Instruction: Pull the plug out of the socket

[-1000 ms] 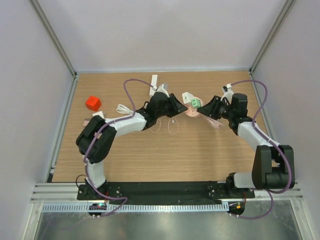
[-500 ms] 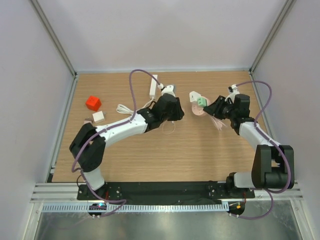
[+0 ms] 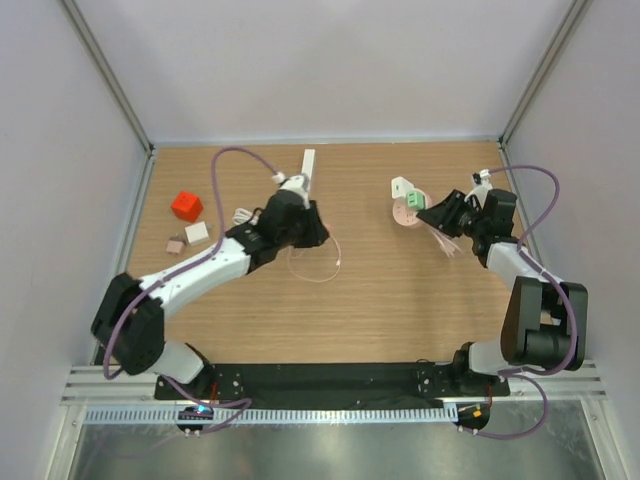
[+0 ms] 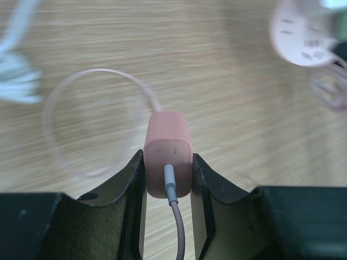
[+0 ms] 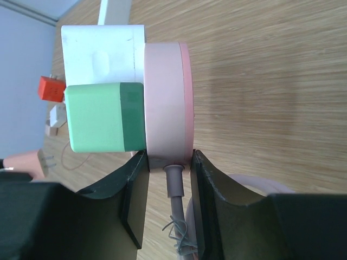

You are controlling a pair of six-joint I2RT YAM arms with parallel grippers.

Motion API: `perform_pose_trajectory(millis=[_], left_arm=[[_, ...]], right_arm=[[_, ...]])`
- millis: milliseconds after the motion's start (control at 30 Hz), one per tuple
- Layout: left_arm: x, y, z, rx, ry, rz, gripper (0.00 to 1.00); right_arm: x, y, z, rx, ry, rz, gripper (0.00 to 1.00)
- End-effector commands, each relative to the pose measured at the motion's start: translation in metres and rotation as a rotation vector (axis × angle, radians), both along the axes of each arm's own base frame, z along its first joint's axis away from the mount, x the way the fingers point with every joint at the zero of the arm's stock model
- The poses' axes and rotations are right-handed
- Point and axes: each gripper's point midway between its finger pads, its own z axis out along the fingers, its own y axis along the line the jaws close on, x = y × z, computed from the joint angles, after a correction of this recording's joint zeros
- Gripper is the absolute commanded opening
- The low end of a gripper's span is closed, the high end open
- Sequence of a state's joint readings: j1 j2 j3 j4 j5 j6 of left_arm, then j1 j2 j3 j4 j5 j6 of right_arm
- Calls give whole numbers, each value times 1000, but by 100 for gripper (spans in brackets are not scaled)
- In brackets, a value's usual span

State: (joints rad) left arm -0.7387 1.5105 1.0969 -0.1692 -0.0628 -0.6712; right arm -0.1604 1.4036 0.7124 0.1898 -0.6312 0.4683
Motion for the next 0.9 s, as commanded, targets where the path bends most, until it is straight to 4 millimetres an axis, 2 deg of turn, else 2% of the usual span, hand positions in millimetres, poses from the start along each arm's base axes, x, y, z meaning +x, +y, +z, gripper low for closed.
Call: perform_pose_trajectory(millis=[0, 67, 100, 133, 200, 233, 433, 533, 633, 867], left_arm=[[11, 91, 6, 25, -27, 176, 0], [9, 130, -3, 52, -13, 254, 0], [3, 147, -13, 74, 7, 290, 0], [2, 175, -9, 81, -1, 355, 0], [-5, 202, -13, 113, 9, 422, 0], [-5, 221, -5, 111, -12, 475, 0], [-7, 290, 16, 228, -76, 657, 0], [-7, 337, 28, 338, -111, 790, 0], [-5, 369, 36, 380, -144, 885, 0], [6, 405, 36, 590, -132, 935, 0]], right_arm=[[8, 14, 57, 72, -214, 141, 1], [6, 16, 61, 81, -222, 145, 1], [5, 16, 63, 82, -230, 147, 1], [4, 16, 66, 80, -239, 149, 1], [4, 17, 68, 81, -245, 150, 1], [3, 17, 69, 81, -247, 150, 1], [4, 18, 70, 90, -247, 155, 1], [3, 18, 70, 93, -245, 157, 1], [4, 19, 70, 100, -241, 161, 1], [4, 19, 69, 104, -237, 164, 1]])
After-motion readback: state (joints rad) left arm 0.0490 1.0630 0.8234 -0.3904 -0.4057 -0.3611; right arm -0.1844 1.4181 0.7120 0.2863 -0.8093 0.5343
